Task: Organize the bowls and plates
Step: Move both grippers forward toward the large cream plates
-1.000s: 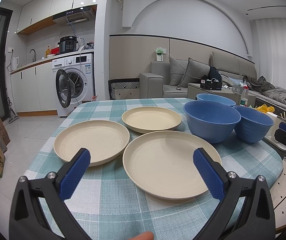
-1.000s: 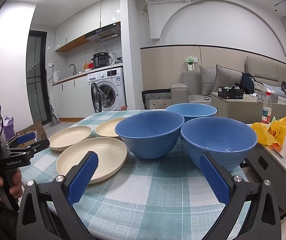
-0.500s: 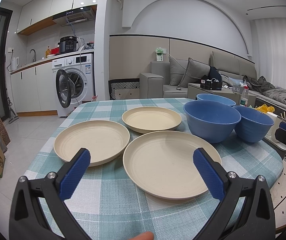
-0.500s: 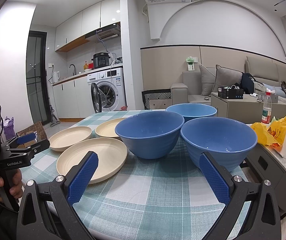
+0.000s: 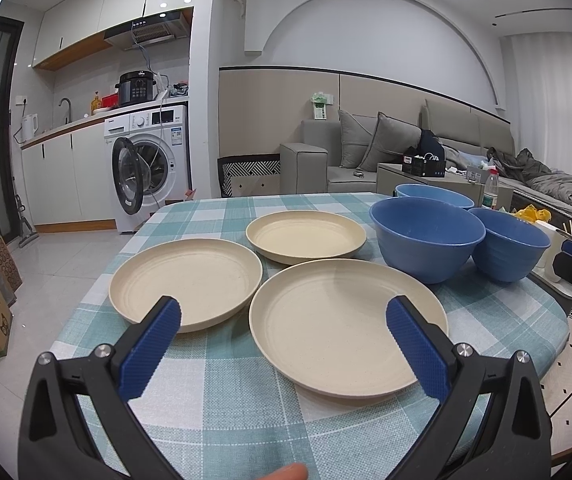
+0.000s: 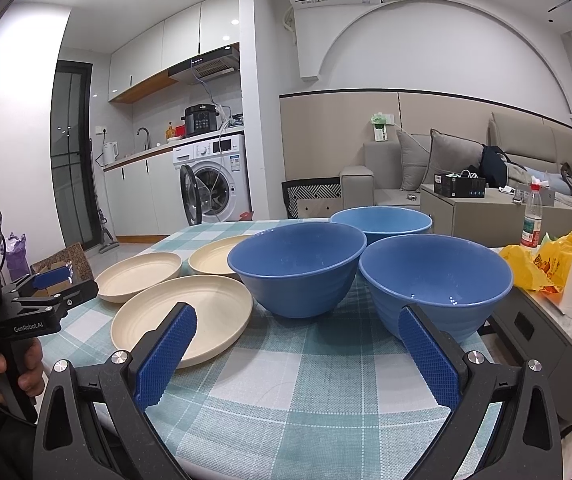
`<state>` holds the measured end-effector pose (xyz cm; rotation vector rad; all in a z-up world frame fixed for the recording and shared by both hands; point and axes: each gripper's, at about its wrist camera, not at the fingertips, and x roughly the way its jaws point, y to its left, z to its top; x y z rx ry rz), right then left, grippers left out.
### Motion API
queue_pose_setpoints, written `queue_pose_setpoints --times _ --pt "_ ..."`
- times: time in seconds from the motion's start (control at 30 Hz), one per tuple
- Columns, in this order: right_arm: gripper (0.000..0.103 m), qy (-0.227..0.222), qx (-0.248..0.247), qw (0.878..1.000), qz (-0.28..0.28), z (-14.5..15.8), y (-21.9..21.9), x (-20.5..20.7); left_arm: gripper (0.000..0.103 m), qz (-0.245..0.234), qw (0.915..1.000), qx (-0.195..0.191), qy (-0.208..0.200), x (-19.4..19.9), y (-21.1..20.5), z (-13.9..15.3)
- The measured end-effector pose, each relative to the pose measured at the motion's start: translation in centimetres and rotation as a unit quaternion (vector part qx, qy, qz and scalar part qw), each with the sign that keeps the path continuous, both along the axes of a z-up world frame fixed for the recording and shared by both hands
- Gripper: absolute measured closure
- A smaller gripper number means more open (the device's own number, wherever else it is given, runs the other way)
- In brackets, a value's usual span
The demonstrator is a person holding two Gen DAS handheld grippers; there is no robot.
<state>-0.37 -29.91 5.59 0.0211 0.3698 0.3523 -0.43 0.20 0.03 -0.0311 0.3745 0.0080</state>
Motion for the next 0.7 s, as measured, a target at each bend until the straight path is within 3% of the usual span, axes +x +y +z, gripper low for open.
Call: queue_pose_setpoints --times 0.7 --pt "0.000 -0.002 -0.035 0.999 0.030 3.2 1.6 1.7 0.000 0.006 1.0000 0.006 0.004 1.0 1.2 1.7"
